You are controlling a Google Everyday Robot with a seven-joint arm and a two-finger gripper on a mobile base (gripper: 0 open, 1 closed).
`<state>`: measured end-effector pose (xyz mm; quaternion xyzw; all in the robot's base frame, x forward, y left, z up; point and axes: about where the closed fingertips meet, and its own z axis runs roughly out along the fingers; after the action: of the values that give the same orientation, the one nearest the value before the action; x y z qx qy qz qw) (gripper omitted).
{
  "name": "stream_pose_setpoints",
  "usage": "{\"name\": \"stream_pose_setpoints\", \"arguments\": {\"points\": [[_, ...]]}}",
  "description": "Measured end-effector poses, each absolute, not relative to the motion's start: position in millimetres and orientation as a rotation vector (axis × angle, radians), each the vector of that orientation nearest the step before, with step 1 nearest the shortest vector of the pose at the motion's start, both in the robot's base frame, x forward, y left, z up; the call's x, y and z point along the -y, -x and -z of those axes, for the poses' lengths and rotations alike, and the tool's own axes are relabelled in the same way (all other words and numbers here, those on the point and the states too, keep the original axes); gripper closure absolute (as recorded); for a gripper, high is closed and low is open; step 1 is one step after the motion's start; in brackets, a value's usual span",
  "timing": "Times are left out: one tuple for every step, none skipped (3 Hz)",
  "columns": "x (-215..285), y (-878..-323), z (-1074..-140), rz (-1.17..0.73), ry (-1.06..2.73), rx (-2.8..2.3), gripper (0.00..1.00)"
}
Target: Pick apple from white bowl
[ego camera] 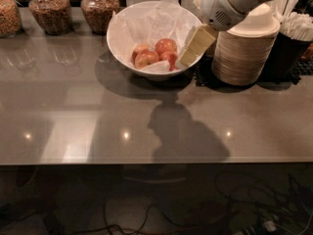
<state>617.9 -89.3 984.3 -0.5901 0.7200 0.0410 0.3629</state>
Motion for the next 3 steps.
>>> {"name": "stream_pose_setpoints", "arguments": {"points": [[37.1,-653.1,-981.4,-0.086,1.455,-1.891,0.00],[37.1,-653.1,-981.4,-0.086,1.454,-1.891,0.00],[35.2,-660.1,-978.2,-0.078,1.427,-1.863,0.00]]}}
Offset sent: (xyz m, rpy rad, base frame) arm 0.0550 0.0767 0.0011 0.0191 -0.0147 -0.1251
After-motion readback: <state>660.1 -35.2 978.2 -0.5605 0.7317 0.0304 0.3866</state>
